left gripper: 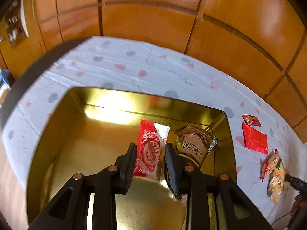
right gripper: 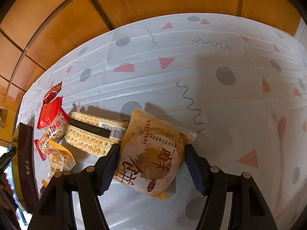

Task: Organize snacks
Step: 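Lift the beige cookie bag with the right tool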

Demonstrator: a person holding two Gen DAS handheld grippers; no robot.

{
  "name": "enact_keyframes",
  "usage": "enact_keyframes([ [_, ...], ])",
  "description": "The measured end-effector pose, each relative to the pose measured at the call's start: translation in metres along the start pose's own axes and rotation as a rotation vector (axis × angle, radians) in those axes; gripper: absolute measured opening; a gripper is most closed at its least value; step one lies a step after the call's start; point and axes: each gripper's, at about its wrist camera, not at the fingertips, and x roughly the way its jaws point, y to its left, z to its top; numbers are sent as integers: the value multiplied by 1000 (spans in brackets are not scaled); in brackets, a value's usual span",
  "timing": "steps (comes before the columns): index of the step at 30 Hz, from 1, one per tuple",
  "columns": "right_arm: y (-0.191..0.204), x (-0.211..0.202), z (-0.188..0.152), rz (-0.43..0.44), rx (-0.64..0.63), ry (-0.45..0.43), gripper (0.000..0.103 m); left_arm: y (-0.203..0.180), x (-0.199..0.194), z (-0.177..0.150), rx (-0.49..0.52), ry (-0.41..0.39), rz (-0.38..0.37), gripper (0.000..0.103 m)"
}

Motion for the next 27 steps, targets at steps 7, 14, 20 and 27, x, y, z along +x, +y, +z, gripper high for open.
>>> enact_keyframes([
  [7, 6, 2, -3, -20, -28, -3, 70, -11, -47, -26, 18, -120, 58, 33],
  [14, 16, 3, -6, -73, -72, -22, 66, -11, -67, -50, 13, -147, 58, 33],
  [20, 24, 4, -11, -97, -97, -31, 66, -9, -74, -66, 24, -145, 72, 33],
  [27, 22, 7, -9, -99, -104, -33, 66, -3, -75, -79, 11, -135, 84, 33],
])
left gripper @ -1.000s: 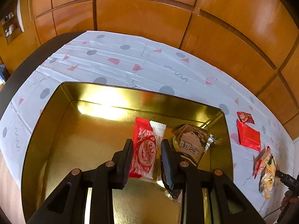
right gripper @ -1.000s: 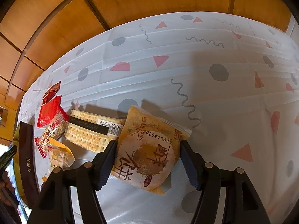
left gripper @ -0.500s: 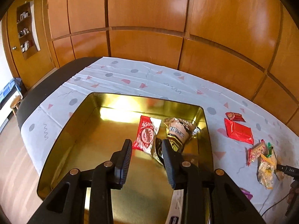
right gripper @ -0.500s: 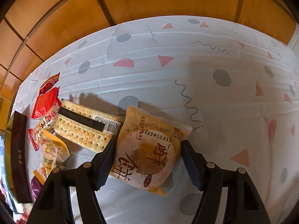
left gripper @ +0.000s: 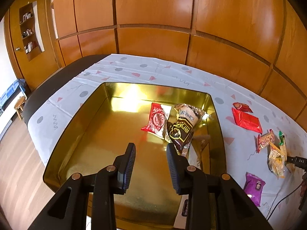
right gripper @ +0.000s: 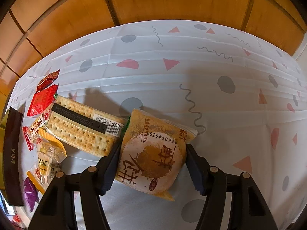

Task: Organize snacks
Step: 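Lift the beige cookie bag with the right tool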

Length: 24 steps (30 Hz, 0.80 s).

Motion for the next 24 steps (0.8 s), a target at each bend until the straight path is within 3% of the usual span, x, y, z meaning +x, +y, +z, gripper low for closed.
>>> enact_keyframes([
  [11, 14, -5, -9, -28, -35, -7, 63, 12, -7, -9, -17, -5, 20, 33],
  [24, 8, -10, -17, -20, -20, 3, 63, 28, -9, -22, -44, 21, -11, 34],
])
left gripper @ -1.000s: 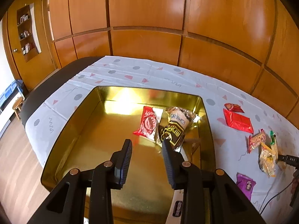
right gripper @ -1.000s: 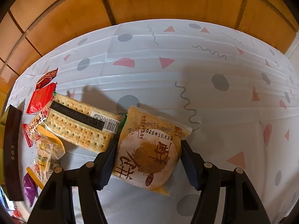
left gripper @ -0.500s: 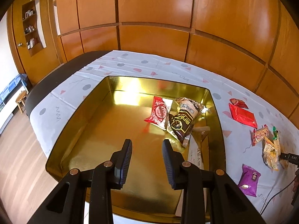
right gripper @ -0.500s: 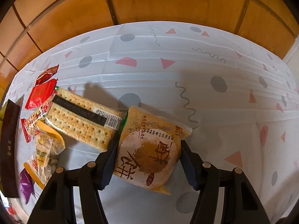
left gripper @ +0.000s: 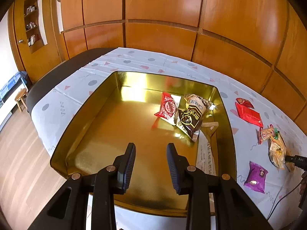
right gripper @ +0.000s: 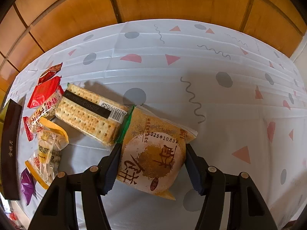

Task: Organize snacks
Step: 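Lift the beige cookie bag with the right tool, then carry the beige cookie bag over the gold tray and release it with the right tool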

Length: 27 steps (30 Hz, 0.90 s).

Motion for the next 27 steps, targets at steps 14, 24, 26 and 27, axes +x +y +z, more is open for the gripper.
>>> enact_keyframes([
  [14, -48, -39, -12, 214, 295, -53, 62, 16, 7, -6, -44, 21, 16, 34],
  [24, 29, -86, -25, 396, 124, -121, 62, 35, 10, -5, -93, 21, 33, 34],
  [26, 61, -93, -25, 431, 33, -114, 62, 40, 10, -4, -108, 18, 37, 34],
  [27, 79, -95, -26, 453, -14, -107, 62, 41, 10, -4, -113, 17, 39, 34],
])
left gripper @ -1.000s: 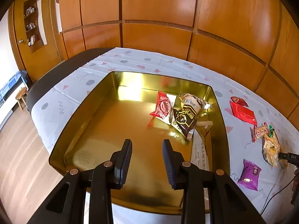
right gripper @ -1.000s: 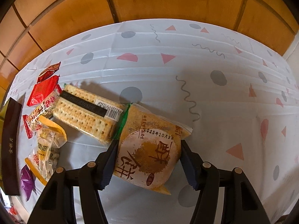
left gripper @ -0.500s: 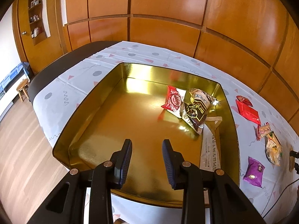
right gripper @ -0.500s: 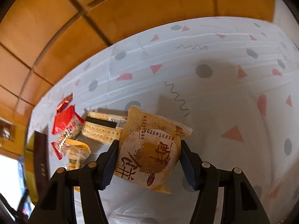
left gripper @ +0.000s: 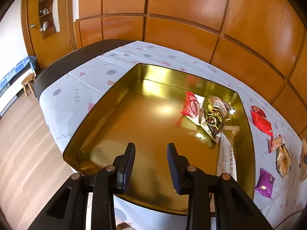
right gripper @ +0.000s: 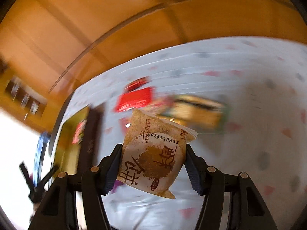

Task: Organize snacks
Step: 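Carry the beige cookie bag over the gold tray and release it with the right tool, then grasp the purple packet with the left tool while the right tool returns to the table snacks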

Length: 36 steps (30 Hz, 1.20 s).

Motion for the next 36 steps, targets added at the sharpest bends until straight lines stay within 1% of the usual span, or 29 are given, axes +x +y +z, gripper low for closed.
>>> enact_keyframes([
  [3, 60, 21, -6, 78, -132, 62, 62, 7, 0, 1, -13, -2, 4, 34],
  [5, 90, 34, -12, 109, -196, 93, 62, 12, 0, 1, -24, 1, 6, 34],
  [6, 113, 44, -15, 133, -240, 119, 62, 14, 1, 1, -28, 3, 5, 34],
  [8, 139, 57, -24, 156, -296, 145, 62, 18, 3, 1, -41, 10, 4, 34],
  [10, 176, 73, -31, 178, -375, 169, 62, 22, 4, 1, -53, 15, 4, 34],
  [11, 185, 78, -32, 183, -396, 175, 62, 24, 5, 0, -56, 16, 6, 34],
  [13, 216, 96, -40, 191, -462, 195, 62, 26, 6, 1, -61, 17, 7, 34],
  [14, 223, 101, -42, 190, -483, 201, 63, 27, 6, 0, -64, 17, 8, 34],
  [16, 246, 121, -49, 164, -547, 202, 63, 29, 8, 0, -66, 21, 7, 34],
  [19, 262, 146, -55, 125, -591, 195, 66, 29, 9, -1, -64, 27, 1, 34],
  [20, 263, 149, -56, 120, -597, 194, 72, 29, 10, -1, -62, 27, -1, 34],
  [22, 263, 160, -57, 104, -601, 199, 80, 28, 10, -2, -55, 26, -6, 34],
  [25, 254, 163, -54, 84, -576, 199, 80, 25, 11, -3, -43, 25, -8, 34],
  [27, 243, 156, -55, 87, -548, 201, 82, 23, 12, -4, -37, 26, -9, 34],
  [30, 239, 144, -53, 101, -534, 170, 85, 20, 10, -4, -27, 24, -12, 34],
  [32, 240, 138, -55, 87, -542, 144, 89, 17, 7, -4, -16, 12, -13, 34],
  [36, 245, 112, -61, 67, -583, 36, 90, 10, 1, -3, 12, -12, -9, 34],
])
